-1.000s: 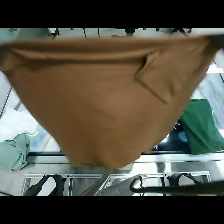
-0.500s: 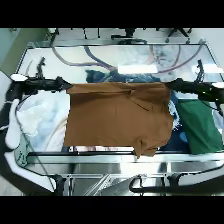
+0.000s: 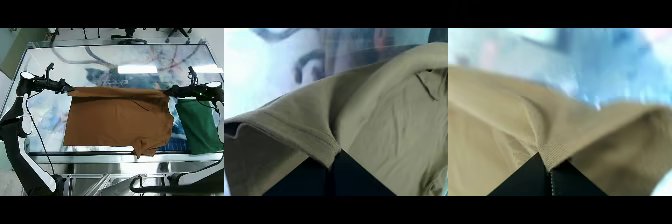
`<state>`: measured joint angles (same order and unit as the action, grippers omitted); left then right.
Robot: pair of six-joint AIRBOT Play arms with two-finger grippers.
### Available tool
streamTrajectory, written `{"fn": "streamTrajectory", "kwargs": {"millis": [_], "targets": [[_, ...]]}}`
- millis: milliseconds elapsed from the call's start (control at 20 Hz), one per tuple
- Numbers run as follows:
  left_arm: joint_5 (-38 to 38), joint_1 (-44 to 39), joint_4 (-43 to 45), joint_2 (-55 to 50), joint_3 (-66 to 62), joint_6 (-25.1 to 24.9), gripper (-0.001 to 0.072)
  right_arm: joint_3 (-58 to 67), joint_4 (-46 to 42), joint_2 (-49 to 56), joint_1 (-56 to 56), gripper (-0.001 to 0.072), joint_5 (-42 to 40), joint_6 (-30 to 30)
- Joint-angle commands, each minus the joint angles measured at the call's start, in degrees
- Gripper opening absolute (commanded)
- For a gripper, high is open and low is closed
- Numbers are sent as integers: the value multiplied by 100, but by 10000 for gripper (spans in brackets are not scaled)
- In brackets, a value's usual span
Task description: Fold the shirts.
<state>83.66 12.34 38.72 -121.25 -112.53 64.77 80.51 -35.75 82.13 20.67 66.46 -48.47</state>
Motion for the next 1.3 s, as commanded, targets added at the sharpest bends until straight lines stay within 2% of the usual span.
{"fn": "streamTrajectory", "kwargs": {"millis": [0, 300, 500, 550, 600, 650, 750, 800, 900, 1050, 1150, 1250], "targets": [[345, -46, 756, -79, -164, 44, 14, -256, -997, -229, -7, 17, 162, -343], [-74, -275, 1541, -79, 258, 22, 15, -876, -1040, -177, -118, 18, -326, -319], [-74, -282, 1541, -76, 251, 28, 19, -874, -957, -184, -166, 21, -402, -302], [57, -284, 1508, -72, 232, 50, 95, -866, -811, -221, -177, 96, -376, -304], [273, -289, 1543, -74, 94, 264, 386, -822, -697, -295, -175, 261, -310, -321], [525, -258, 1558, -72, -109, 509, 561, -721, -699, -420, -168, 341, -173, -398], [1187, -107, 1569, -42, -632, 970, 556, -516, -1086, -866, -61, 352, 177, -765], [1427, -7, 1582, 79, -636, 1123, 535, -509, -1447, -1198, 46, 418, 345, -1165], [1637, 273, 1589, 603, 114, 1185, 529, -601, -2253, -1825, 280, 440, 745, -1849], [1294, 675, 2044, 1596, 2068, 1060, 530, -1309, -2739, -2837, 765, 438, 1165, -2280], [946, 870, 2472, 2190, 3394, 807, 530, -1961, -2750, -3467, 1161, 438, 1340, -2465], [616, 1029, 2514, 2594, 4483, 599, 530, -2673, -2732, -4026, 1493, 439, 1397, -2732]]}}
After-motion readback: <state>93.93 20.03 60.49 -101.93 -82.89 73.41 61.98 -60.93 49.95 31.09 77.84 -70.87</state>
